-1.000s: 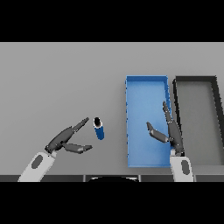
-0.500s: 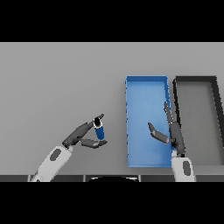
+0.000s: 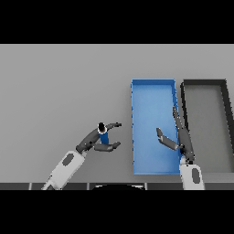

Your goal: Pick up the blue pipe and place it into the blue bin.

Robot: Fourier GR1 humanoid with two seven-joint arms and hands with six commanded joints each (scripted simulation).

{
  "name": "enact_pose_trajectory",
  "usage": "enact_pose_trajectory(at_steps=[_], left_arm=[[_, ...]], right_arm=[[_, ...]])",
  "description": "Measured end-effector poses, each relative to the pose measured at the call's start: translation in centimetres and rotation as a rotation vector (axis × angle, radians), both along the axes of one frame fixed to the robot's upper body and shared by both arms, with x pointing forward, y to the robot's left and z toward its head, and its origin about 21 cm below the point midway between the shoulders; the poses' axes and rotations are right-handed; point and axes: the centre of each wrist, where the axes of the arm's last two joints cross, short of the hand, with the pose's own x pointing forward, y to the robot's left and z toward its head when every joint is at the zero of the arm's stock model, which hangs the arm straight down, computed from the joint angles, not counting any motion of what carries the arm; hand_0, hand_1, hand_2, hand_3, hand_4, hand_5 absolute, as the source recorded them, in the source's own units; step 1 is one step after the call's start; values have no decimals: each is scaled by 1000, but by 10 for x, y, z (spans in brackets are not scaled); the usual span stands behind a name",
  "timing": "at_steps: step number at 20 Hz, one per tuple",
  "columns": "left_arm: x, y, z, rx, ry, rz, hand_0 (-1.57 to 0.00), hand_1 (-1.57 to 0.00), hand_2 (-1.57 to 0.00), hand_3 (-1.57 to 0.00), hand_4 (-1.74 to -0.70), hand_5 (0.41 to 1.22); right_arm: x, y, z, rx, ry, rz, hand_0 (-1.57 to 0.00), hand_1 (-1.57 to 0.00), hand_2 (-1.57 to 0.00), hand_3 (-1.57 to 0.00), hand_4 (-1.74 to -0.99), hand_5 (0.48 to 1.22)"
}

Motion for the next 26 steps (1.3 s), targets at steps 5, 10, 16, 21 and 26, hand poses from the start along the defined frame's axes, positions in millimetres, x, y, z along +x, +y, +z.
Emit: enact_pose_trajectory(at_steps=[5,10,16,21,26], left_arm=[[-4,-5,1,-68,6,-1,-1075,-1151,-1210,-1194,-1580,1062],[-11,-13,0,-76,-60,-4,-1408,-1434,-1453,-1448,-1492,1169],[-1,-29,35,-172,-185,-12,-1528,-1535,-1540,-1539,-1468,1207],[1,-37,70,-218,-240,-87,-1557,-1559,-1561,-1560,-1466,1217],[-2,-42,81,-187,-224,-119,-1566,-1567,-1568,-1568,-1467,1220]], right_arm=[[-1,4,-1,4,1,9,1,1,1,1,-1233,660],[2,1,1,23,12,4,1,1,1,1,-1220,635],[5,6,2,19,15,7,1,1,1,1,-1220,638],[5,1,4,-20,6,-2,1,1,1,1,-1176,643],[7,-2,2,-16,7,-4,1,1,1,1,-1151,643]])
